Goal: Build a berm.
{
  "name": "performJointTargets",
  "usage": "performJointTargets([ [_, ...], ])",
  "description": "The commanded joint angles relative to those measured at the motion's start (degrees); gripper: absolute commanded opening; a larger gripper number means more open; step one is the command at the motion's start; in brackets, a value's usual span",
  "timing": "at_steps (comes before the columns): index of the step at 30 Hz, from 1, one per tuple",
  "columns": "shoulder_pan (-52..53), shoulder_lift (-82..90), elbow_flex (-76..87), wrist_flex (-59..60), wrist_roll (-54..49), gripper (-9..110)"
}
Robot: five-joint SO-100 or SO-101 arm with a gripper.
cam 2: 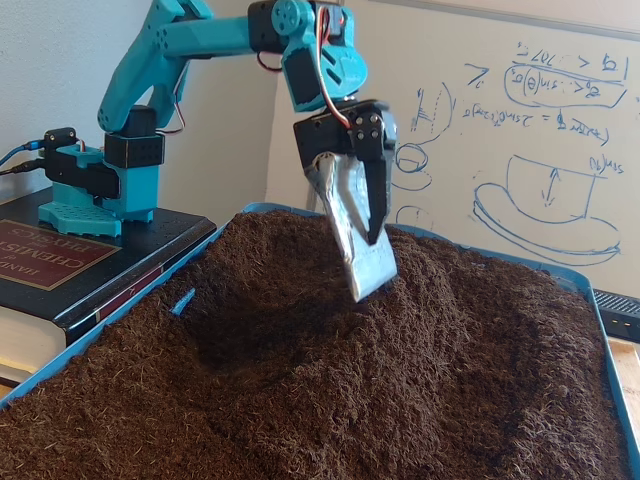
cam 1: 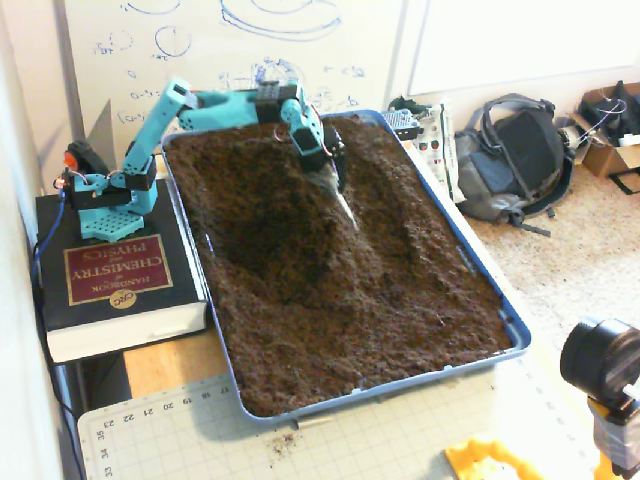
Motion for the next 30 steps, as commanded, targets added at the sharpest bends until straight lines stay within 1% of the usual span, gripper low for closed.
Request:
performJointTargets([
  [1,-2.2,14.9,5.6,0.1,4.4,0],
  [6,-3.3,27.9,24.4,0.1,8.6,0],
  [12,-4.1,46.6,51.2,-0.8,8.8,0],
  [16,-4.1,56.6,65.0,-0.8,8.8,0],
  [30,-4.3,88.1,96.2,-0.8,8.9,0],
])
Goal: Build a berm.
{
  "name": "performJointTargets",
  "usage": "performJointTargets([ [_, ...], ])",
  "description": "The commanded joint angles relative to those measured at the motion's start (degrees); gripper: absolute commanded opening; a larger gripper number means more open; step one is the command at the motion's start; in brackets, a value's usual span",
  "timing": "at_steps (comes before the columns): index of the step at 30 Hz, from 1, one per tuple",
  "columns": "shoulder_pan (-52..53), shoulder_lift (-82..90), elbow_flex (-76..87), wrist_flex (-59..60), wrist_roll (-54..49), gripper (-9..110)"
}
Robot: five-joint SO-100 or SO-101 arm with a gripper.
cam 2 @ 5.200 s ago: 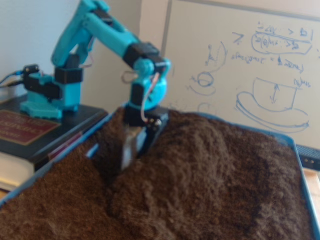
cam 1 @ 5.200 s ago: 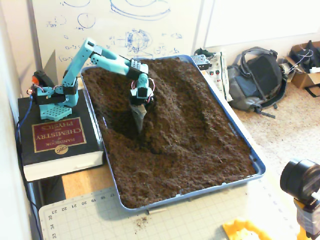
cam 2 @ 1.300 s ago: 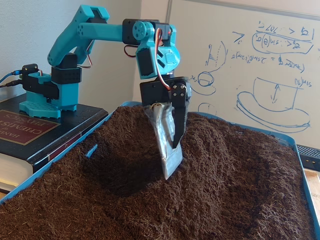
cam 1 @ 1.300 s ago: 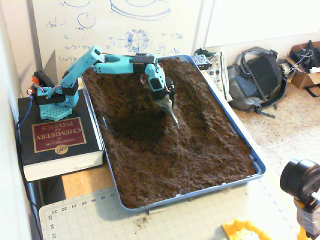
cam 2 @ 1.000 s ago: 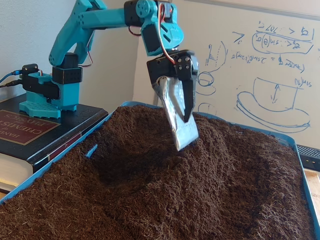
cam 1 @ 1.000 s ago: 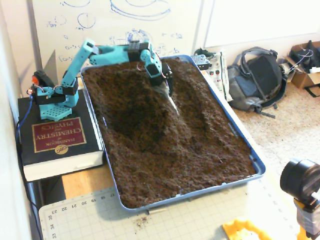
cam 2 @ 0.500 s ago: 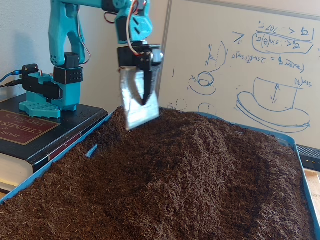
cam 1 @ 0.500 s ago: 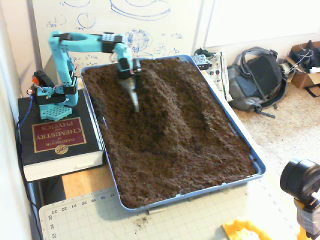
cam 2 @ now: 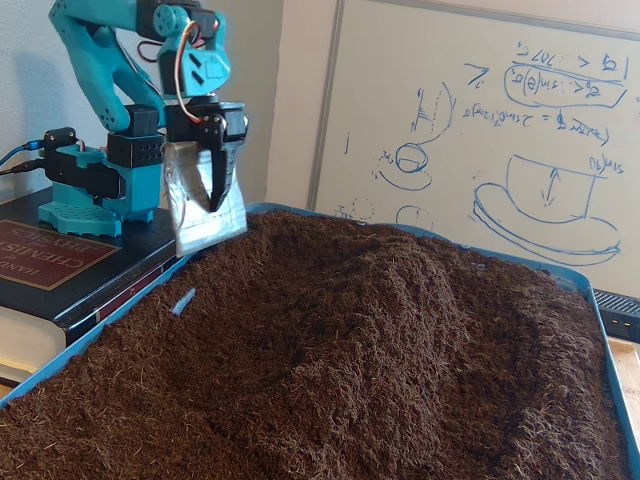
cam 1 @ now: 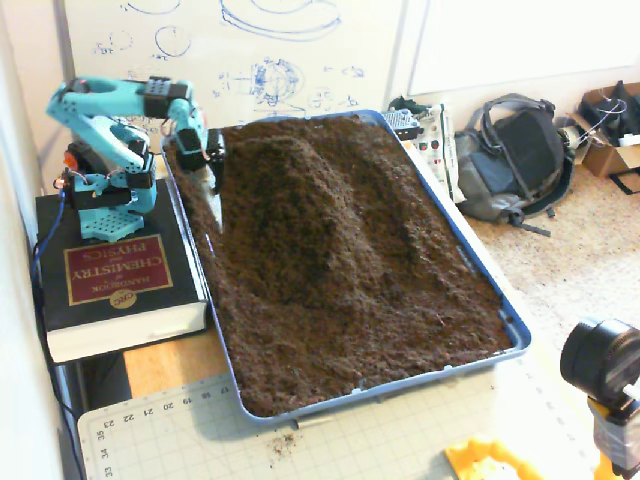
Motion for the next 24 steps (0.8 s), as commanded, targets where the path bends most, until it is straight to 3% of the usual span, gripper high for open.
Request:
performJointTargets([
  [1,-0.7,9.6,3.8,-0.7,0.6,0],
  [10,-6.3,26.7,17.7,-0.7,0.7,0],
  [24,-6.6,46.6,30.5,-0.7,0.8,0],
])
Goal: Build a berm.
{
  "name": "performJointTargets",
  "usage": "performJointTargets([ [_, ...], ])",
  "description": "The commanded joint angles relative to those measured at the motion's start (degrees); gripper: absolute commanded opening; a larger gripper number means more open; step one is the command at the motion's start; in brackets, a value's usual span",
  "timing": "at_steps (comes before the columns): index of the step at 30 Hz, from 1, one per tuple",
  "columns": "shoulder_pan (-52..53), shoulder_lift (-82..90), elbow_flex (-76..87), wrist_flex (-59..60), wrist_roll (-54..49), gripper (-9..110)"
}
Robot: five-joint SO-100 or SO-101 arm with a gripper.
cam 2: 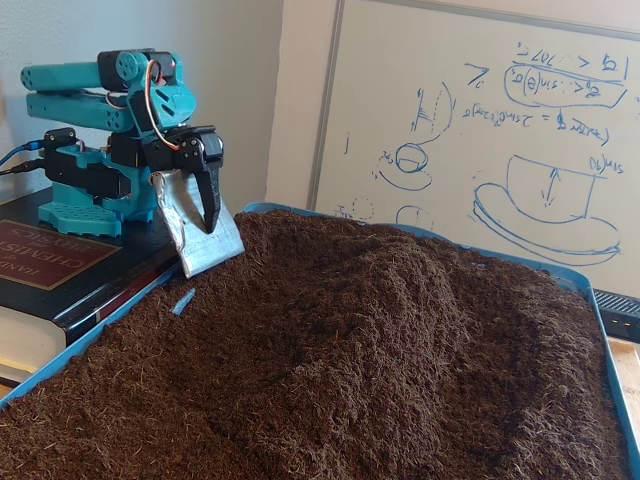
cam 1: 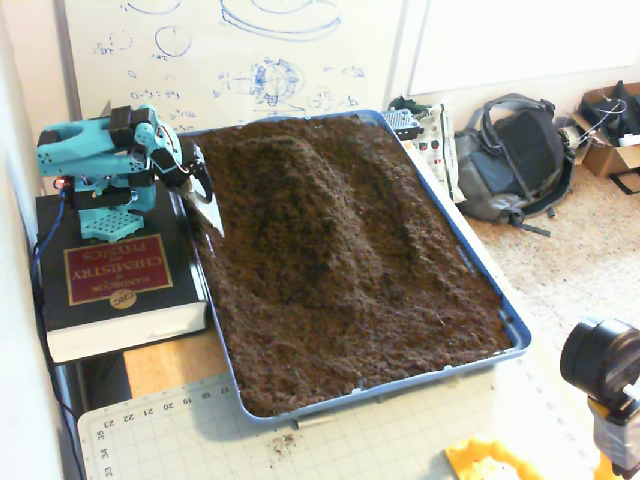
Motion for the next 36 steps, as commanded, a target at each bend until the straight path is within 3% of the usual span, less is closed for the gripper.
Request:
performJointTargets([
  [1,-0.4,3.8,1.8,-0.6,0.5,0],
  [36,-0.1,4.2,2.5,-0.5,0.4,1],
])
